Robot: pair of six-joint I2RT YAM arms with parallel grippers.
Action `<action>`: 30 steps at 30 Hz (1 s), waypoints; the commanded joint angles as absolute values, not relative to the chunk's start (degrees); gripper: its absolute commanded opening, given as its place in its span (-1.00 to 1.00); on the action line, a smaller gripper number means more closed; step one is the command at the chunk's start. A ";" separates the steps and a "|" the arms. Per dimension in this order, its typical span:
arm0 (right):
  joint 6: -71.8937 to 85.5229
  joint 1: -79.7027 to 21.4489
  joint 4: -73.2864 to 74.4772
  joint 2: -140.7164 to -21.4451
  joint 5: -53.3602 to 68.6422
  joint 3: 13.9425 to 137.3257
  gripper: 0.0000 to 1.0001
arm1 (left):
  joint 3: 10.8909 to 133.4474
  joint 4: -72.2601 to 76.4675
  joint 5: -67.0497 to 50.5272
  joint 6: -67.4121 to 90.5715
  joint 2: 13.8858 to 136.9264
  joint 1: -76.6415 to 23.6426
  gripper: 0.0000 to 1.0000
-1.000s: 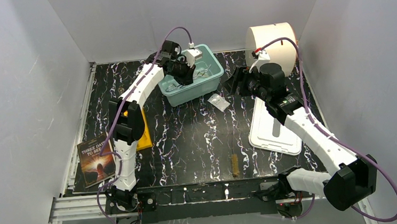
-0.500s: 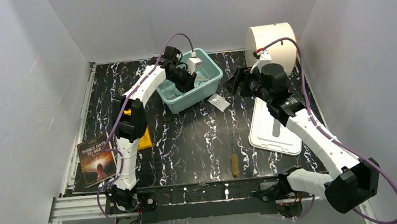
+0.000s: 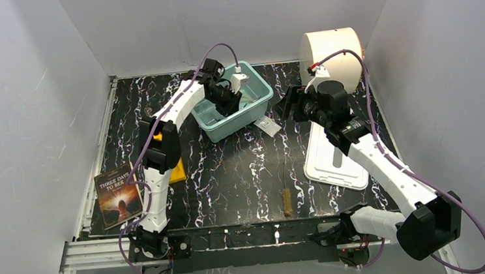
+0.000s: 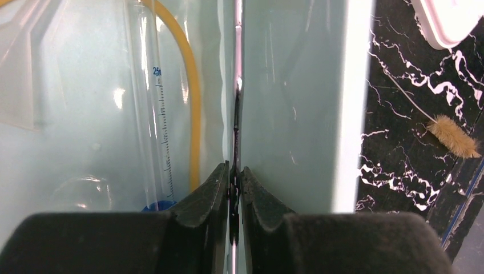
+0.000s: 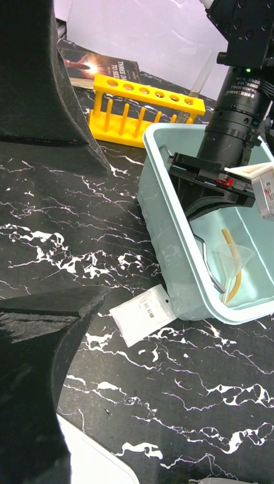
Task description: Organize the chemistry lab equipment
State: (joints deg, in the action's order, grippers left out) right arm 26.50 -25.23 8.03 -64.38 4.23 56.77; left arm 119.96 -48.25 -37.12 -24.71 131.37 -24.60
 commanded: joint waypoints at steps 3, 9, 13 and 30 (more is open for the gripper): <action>25.57 -25.05 5.93 -64.52 3.47 56.73 0.54 | 121.92 -49.43 -36.68 -22.59 133.11 -25.05 -0.67; 25.38 -25.05 6.45 -64.50 3.32 56.78 0.54 | 122.78 -48.60 -35.72 -22.33 133.98 -25.05 -0.56; 25.04 -25.13 6.81 -64.91 2.58 56.57 0.54 | 123.86 -48.17 -35.70 -21.83 132.98 -25.05 -0.45; 15.07 -25.08 4.49 -72.98 -0.96 51.15 0.63 | 119.30 -36.06 -23.90 -9.41 116.95 -22.70 0.24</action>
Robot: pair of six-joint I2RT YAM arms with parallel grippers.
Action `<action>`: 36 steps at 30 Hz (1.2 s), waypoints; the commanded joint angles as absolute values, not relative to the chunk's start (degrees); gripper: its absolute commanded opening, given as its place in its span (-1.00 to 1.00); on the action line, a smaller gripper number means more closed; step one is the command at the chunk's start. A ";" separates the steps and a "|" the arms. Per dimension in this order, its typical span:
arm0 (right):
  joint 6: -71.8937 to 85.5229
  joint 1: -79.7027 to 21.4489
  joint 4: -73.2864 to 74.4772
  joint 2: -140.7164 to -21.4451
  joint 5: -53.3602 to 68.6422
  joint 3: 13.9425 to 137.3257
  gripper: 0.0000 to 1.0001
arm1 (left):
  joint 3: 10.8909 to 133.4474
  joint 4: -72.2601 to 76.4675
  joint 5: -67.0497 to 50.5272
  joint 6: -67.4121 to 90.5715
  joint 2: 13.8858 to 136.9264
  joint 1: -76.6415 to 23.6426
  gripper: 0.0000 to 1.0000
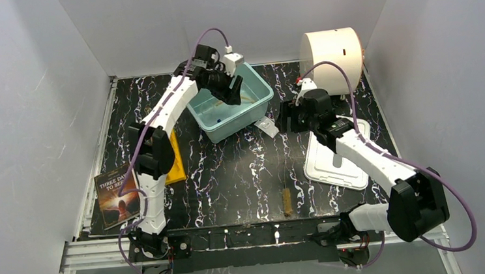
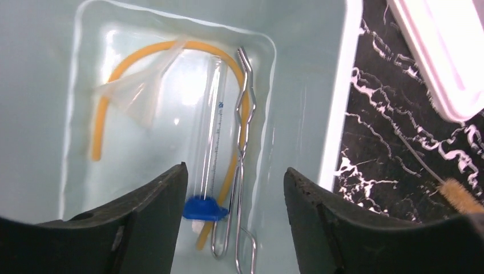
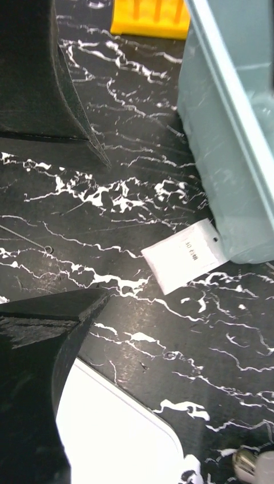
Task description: Organize the chemistry lab equipment
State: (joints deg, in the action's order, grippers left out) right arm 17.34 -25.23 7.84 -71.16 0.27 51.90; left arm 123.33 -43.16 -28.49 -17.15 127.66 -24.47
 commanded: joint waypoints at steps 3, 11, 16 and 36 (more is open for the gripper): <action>15.65 -25.11 3.33 -76.74 -0.36 51.16 0.64 | 113.22 -28.58 -20.98 0.20 111.58 -21.71 0.38; 15.93 -25.88 0.73 -88.88 -2.98 55.03 0.67 | 96.95 -16.46 -12.70 23.65 97.22 -21.14 0.56; 15.69 -27.55 -4.06 -93.31 -5.53 54.89 0.64 | 93.85 -17.66 -11.08 26.14 91.43 -21.02 0.64; 10.65 -27.91 -15.80 -102.38 -10.20 55.35 0.18 | 93.72 -23.79 -7.38 23.74 88.06 -21.08 0.66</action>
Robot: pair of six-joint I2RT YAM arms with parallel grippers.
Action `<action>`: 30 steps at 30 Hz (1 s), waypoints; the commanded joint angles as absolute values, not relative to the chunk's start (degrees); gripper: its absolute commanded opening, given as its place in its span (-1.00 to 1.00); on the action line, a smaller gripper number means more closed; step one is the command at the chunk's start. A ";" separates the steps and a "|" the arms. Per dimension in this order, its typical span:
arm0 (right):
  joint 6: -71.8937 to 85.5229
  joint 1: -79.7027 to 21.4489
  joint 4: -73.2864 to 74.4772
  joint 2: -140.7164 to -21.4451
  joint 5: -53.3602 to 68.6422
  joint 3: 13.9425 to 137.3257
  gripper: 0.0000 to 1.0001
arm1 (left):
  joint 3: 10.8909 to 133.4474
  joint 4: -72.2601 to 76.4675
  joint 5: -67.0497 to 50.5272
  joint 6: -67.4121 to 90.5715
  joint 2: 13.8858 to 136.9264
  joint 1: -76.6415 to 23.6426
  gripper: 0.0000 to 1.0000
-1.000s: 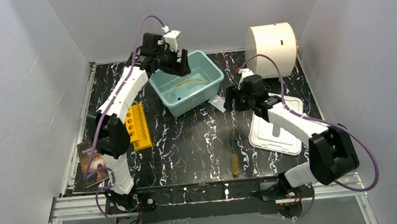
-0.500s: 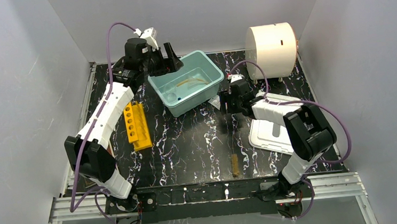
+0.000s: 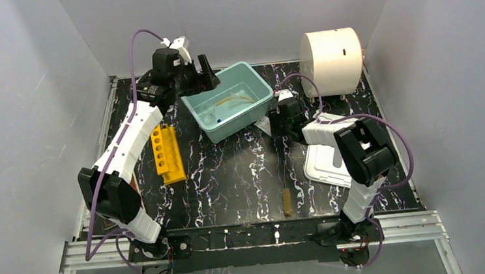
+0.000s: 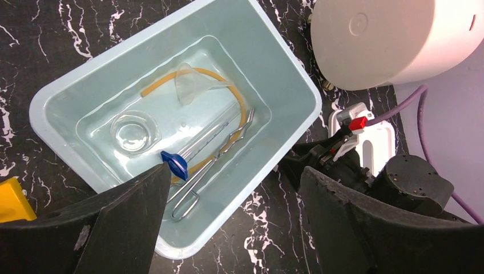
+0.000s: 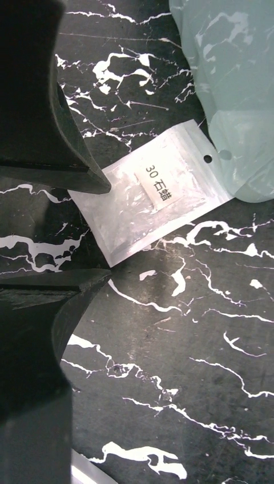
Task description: Organize the chemistry lab equipment
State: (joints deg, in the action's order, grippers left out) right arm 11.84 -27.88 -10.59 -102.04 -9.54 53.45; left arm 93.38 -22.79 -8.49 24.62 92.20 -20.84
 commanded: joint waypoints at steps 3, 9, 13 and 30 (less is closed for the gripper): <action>10.63 -27.93 -16.27 -103.32 -9.82 55.07 0.18 | 93.52 -24.03 -7.14 23.38 87.60 -21.20 0.67; 9.39 -27.86 -16.62 -104.20 -7.70 54.78 0.06 | 93.42 -23.71 -7.54 23.20 87.88 -21.28 0.68; 8.53 -27.87 -14.04 -102.18 -6.13 54.58 -0.14 | 92.96 -23.79 -7.78 22.80 87.55 -21.51 0.66; 20.95 -27.87 -2.62 -87.65 0.51 45.14 -0.78 | 92.09 -22.57 -10.67 24.36 88.04 -23.35 0.65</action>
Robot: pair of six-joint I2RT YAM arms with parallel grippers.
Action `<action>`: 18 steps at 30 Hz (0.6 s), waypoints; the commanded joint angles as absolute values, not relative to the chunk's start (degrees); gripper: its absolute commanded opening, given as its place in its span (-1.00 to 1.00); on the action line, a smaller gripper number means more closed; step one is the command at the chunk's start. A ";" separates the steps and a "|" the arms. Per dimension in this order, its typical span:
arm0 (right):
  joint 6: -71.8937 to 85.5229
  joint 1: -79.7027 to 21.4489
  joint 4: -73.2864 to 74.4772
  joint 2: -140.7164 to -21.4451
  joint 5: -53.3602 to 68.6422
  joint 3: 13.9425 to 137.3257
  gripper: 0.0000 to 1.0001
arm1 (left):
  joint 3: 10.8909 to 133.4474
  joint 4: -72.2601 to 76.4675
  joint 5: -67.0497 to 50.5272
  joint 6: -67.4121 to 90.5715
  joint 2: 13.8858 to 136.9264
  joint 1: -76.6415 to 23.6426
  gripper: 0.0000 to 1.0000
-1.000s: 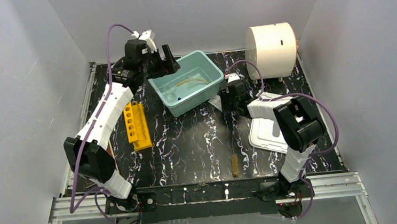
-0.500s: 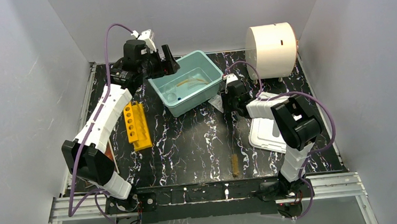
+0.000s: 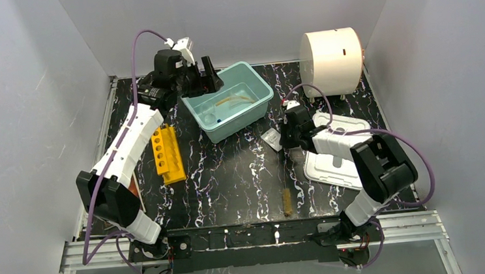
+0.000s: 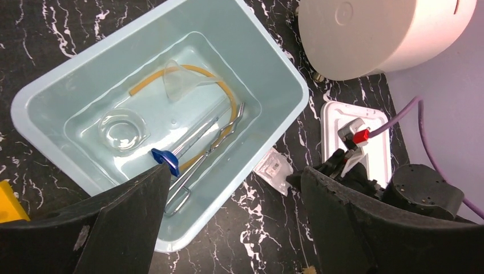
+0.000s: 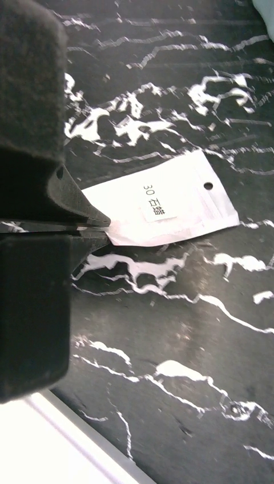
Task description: Organize the chemistry lab equipment
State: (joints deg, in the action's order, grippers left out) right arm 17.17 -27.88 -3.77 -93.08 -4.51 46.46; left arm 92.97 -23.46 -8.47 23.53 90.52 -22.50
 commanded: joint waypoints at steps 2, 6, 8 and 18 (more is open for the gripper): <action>21.25 -27.86 -2.24 -85.07 3.31 44.56 -0.78 | 91.46 -22.00 -11.93 25.27 88.07 -23.54 0.66; 21.16 -27.94 -2.89 -78.95 7.56 42.97 -0.78 | 88.76 -19.79 -15.04 28.99 88.58 -23.62 0.65; 21.31 -27.85 -2.92 -75.69 7.85 42.08 -0.78 | 87.46 -18.09 -16.93 30.80 88.59 -23.58 0.65; 22.95 -27.84 3.75 -60.03 7.12 45.34 -0.79 | 84.27 -7.97 -29.88 34.91 88.96 -24.68 0.64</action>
State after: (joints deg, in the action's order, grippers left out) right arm 21.39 -27.88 2.09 -65.32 6.94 41.47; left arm 84.64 -14.31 -21.69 33.52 90.54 -23.49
